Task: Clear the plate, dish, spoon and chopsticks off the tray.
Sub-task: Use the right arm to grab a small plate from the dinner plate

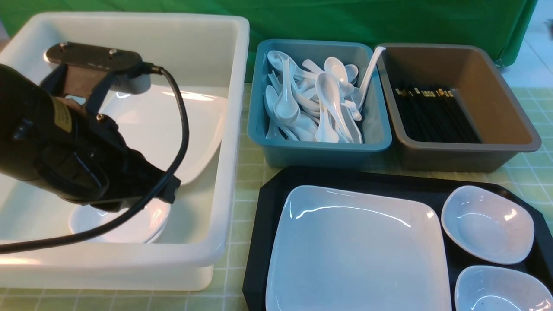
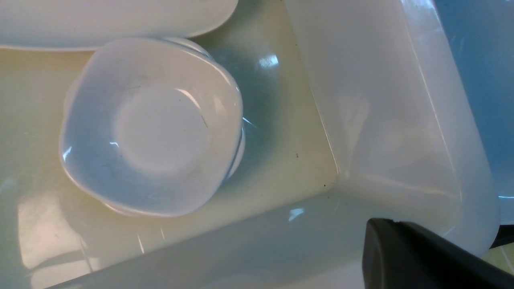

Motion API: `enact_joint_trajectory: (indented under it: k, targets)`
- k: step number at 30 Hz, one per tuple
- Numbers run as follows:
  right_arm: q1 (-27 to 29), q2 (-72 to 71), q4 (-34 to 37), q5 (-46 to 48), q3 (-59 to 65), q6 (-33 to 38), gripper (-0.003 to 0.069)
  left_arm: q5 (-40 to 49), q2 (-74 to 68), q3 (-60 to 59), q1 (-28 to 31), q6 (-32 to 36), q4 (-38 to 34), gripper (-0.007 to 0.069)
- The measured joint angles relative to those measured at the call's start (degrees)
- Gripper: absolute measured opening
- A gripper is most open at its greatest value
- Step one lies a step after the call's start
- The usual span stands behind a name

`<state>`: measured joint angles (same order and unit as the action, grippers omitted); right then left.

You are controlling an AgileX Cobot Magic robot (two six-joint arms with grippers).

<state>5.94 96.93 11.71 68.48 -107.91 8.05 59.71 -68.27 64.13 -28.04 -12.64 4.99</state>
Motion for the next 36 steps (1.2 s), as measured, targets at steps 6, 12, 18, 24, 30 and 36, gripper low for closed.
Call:
enact_joint_trajectory:
  k: [6, 12, 18, 24, 30, 36]
  targets:
    - [-9.33, -19.85, -2.77, -2.18, 25.06, 0.7, 0.0041, -2.61, 0.0, 0.0, 0.0, 0.4, -0.9, -0.0008]
    - [-22.44, -27.3, -5.42, -16.84, 51.91, 4.11, 0.0288, -3.55, 0.0, 0.0, 0.0, 2.51, -4.05, -0.0008]
    - [-24.65, -21.53, -18.5, -24.19, 60.47, -1.98, 0.0519, -3.56, 0.0, 0.0, 0.0, 4.8, -6.88, -0.0008]
    - [-24.38, -12.94, -22.2, -27.95, 60.7, -3.94, 0.055, -3.6, 0.0, 0.0, 0.0, 5.38, -7.28, -0.0008]
    - [-24.2, -7.08, -22.46, -31.2, 60.45, -4.41, 0.0552, -3.6, 0.0, 0.0, 0.0, 5.64, -7.28, -0.0008]
    - [-24.2, -5.69, -22.57, -34.27, 59.41, -6.24, 0.0552, -3.6, 0.0, 0.0, 0.0, 5.82, -7.22, -0.0008]
